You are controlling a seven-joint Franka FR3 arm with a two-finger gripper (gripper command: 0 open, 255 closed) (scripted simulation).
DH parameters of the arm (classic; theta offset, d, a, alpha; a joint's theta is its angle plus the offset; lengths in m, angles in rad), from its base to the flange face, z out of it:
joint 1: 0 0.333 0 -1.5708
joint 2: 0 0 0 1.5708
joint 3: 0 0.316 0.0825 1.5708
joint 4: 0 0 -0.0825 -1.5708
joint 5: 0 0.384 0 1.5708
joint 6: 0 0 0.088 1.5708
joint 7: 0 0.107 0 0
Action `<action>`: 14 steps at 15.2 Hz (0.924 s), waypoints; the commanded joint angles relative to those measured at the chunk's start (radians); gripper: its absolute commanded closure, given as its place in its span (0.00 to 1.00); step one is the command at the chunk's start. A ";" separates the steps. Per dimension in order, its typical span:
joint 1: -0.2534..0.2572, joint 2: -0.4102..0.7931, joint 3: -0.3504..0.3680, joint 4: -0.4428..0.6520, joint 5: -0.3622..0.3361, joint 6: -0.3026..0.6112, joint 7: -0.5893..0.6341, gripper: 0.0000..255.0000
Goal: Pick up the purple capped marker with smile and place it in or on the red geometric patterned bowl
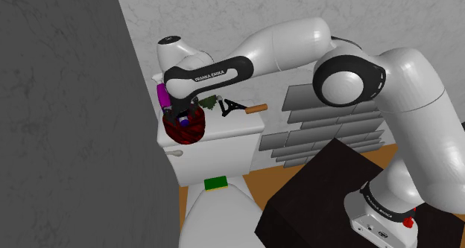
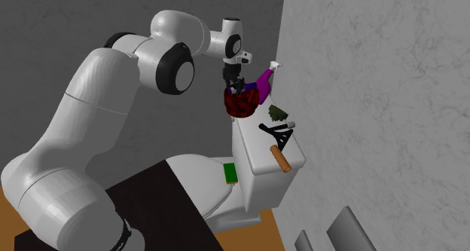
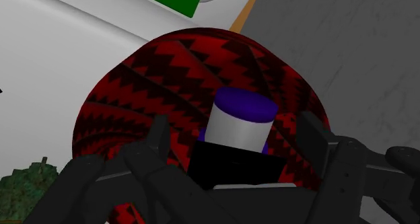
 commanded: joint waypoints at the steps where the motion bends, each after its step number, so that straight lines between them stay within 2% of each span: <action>1: 0.000 0.000 0.000 0.000 0.000 0.000 0.000 0.00; 4: 0.000 0.000 0.000 0.000 0.000 0.000 0.000 0.00; 8: 0.001 -0.047 0.005 0.049 0.006 -0.095 -0.004 0.00; 14: 0.001 -0.047 0.005 0.049 0.006 -0.095 -0.004 0.00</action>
